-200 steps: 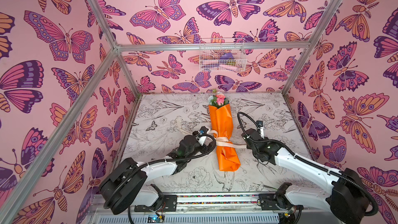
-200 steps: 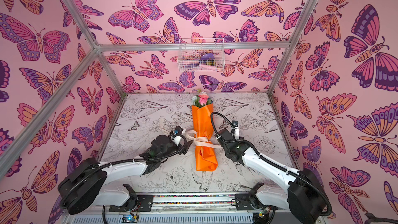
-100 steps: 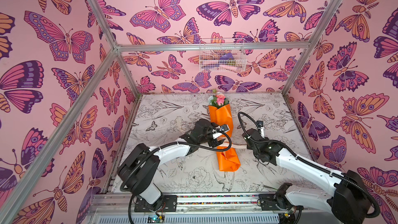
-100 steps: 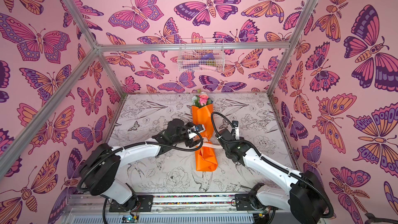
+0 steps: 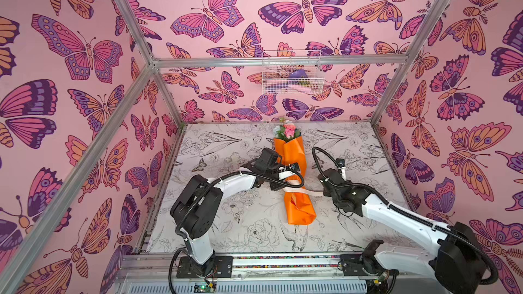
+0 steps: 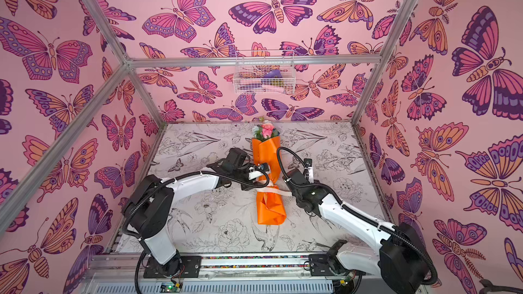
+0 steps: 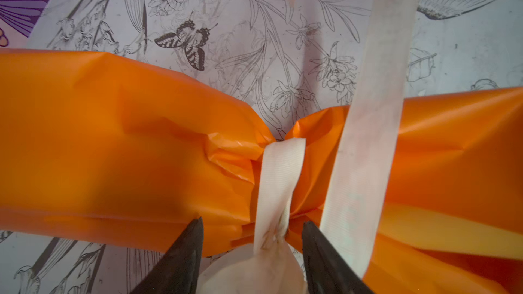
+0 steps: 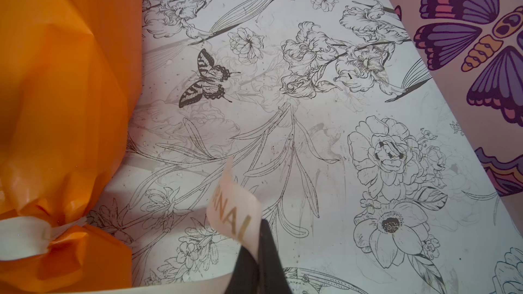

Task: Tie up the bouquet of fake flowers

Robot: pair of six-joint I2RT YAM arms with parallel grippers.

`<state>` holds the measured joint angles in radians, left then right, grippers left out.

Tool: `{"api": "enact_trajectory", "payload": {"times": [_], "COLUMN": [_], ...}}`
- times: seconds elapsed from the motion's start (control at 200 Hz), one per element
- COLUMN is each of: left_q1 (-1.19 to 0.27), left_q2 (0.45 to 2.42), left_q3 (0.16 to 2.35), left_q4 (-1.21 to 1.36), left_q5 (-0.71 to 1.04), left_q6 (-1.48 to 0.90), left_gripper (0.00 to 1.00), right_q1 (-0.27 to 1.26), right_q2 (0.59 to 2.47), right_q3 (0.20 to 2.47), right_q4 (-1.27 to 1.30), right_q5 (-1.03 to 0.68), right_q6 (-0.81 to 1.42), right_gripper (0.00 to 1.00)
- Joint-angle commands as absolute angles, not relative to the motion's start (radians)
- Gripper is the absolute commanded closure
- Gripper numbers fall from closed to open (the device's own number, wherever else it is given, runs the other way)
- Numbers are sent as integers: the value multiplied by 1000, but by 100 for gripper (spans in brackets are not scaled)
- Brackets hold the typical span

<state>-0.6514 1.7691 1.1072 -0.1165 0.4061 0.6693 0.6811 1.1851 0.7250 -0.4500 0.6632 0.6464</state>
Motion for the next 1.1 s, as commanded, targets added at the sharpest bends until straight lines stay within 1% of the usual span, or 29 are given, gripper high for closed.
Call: {"api": "enact_trajectory", "payload": {"times": [0.0, 0.07, 0.15, 0.175, 0.22, 0.421, 0.516, 0.596, 0.776, 0.946, 1.096], "left_q1": [-643, -643, -643, -644, -643, -644, -644, -641, -638, -639, -639], "left_q2": [1783, 1792, 1805, 1808, 1812, 1830, 1833, 1832, 1833, 1830, 1826], "left_q3": [1111, 1115, 1123, 1126, 1130, 1144, 1149, 1151, 1152, 1150, 1152], "left_q4": [-175, -183, -195, -197, -202, -203, -204, -204, -204, -203, -204], "left_q5": [474, 463, 449, 448, 447, 446, 443, 437, 436, 452, 452], "left_q6": [688, 687, 693, 693, 692, 675, 666, 656, 646, 642, 631], "left_gripper": [52, 58, 59, 63, 67, 69, 76, 86, 100, 100, 100], "right_q1": [676, 675, 675, 675, 675, 675, 675, 675, 675, 674, 673], "right_q2": [1194, 1198, 1199, 1199, 1198, 1198, 1196, 1194, 1179, 1172, 1189], "right_q3": [752, 753, 752, 751, 749, 749, 747, 744, 741, 752, 751], "right_q4": [-436, -437, -432, -433, -430, -426, -426, -429, -432, -412, -398], "right_q5": [671, 667, 661, 660, 660, 651, 650, 653, 677, 696, 678], "right_q6": [637, 638, 640, 642, 644, 648, 649, 650, 643, 607, 612], "right_gripper": [100, 100, 100, 100, 100, 100, 100, 100, 100, 100, 100]}}
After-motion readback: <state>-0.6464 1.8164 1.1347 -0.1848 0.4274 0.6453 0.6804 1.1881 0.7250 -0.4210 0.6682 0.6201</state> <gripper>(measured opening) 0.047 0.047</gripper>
